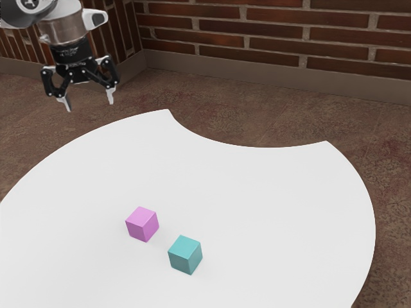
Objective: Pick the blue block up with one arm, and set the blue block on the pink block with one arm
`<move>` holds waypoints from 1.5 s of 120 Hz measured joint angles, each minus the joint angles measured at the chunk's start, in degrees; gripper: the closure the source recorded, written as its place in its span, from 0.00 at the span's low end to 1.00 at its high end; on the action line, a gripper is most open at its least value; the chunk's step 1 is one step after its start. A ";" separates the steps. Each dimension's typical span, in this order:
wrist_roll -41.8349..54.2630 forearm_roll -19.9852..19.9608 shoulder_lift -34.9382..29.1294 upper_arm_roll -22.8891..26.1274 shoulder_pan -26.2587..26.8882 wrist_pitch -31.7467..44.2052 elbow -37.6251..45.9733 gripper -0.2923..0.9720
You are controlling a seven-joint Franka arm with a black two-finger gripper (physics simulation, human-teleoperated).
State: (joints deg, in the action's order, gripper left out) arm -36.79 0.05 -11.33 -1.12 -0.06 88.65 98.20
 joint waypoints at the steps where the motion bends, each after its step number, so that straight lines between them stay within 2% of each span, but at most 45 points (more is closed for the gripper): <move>1: -0.08 0.04 0.00 0.00 0.07 -0.04 0.05 0.23; 18: -1.20 1.32 1.48 0.38 3.15 -0.56 0.30 0.23; 26: -1.63 0.29 4.90 -1.18 9.57 -0.71 0.54 0.23; 34: -2.20 -0.33 3.48 0.62 13.37 -0.68 4.38 0.23; 40: -2.62 -0.71 1.99 1.24 14.77 1.84 10.90 0.23; 47: -3.01 -1.24 1.60 1.57 14.99 6.57 17.76 0.23; 57: -3.47 -2.40 3.16 1.76 15.20 13.14 22.78 0.23; 73: -3.19 -5.30 7.00 1.86 15.14 22.47 26.38 0.23; 103: 0.28 -8.38 8.38 4.93 15.53 35.34 33.38 0.23; 119: 3.26 -10.16 9.92 5.30 16.94 39.17 34.48 0.23; 138: 10.40 -10.29 11.19 5.33 17.19 41.80 35.31 0.23; 165: 21.24 -6.70 13.34 5.34 17.08 44.98 35.54 0.23; 180: 25.97 -6.21 14.88 5.27 14.42 46.37 35.09 0.23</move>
State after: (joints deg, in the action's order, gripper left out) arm -10.82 -6.16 3.55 4.15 14.36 135.02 133.29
